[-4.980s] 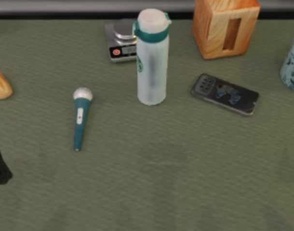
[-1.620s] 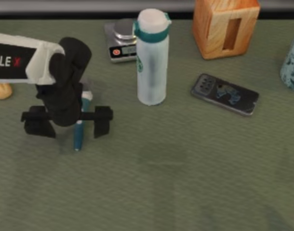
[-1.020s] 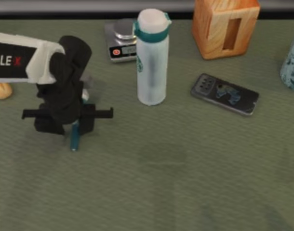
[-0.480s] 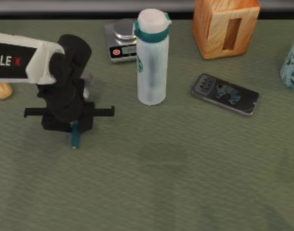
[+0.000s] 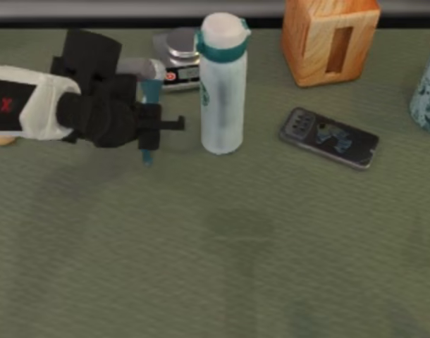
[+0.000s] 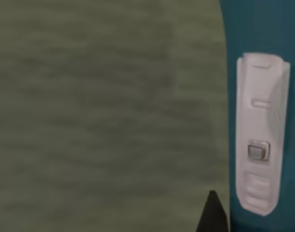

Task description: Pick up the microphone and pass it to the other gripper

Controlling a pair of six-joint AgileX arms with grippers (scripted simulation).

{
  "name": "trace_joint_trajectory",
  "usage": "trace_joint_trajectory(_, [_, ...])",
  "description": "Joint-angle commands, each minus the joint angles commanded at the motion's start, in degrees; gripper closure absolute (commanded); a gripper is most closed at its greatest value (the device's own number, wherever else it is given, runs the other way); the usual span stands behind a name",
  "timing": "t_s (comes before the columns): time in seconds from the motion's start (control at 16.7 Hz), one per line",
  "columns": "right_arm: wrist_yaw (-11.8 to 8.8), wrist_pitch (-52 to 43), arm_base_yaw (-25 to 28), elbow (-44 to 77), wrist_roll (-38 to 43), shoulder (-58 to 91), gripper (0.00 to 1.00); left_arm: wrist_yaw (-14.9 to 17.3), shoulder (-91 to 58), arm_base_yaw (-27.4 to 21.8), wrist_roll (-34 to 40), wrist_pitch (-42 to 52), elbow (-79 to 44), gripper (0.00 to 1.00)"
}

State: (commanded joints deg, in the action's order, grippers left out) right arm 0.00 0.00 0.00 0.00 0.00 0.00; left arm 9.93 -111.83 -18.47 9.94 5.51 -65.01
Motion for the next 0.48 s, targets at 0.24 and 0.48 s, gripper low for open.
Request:
trace_joint_trajectory(0.24, [0.0,0.0,0.0,0.0,0.0,0.0,0.00,8.0,4.9,0.8,-4.2,-23.0,6.4,1.00])
trace_joint_trajectory(0.48, [0.0,0.0,0.0,0.0,0.0,0.0,0.00,15.1,10.5,1.5,-8.0,-41.5,12.0,1.00])
